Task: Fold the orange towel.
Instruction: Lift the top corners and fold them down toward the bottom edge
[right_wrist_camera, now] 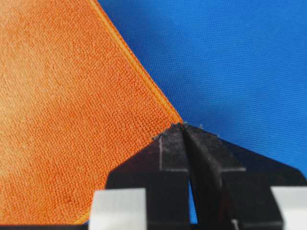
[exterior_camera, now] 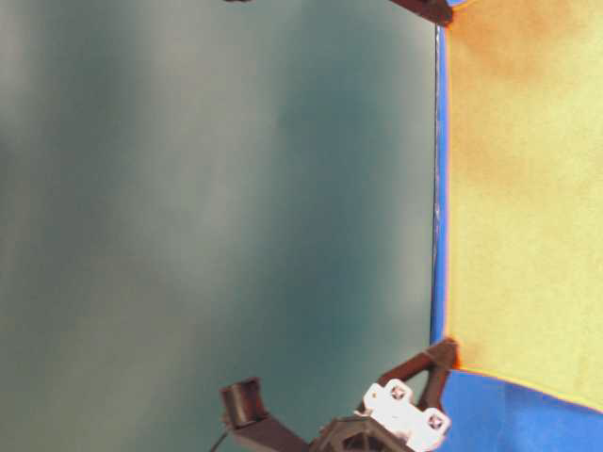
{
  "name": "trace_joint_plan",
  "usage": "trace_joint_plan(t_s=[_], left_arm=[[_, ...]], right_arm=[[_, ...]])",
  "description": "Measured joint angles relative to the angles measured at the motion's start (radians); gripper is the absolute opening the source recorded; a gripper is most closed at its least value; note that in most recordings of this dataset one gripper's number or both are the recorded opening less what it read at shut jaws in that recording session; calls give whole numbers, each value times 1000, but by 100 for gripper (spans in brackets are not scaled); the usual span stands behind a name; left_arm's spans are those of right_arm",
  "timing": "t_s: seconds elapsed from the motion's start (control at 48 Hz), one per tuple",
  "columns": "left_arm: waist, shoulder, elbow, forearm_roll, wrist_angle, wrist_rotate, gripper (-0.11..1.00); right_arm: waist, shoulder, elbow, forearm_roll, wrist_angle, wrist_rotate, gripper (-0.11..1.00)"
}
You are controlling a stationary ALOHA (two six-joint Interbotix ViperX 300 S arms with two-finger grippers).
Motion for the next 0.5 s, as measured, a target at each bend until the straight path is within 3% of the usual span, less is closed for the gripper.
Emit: trace_joint_plan(t_s=[0.292, 0.5], left_arm=[[-15, -17, 2, 0, 6, 14, 2], [-112, -87, 18, 0, 54, 20, 2]], right_arm=[[6, -17, 5, 0, 8, 8, 2], [89, -94, 5, 11, 115, 32, 2]])
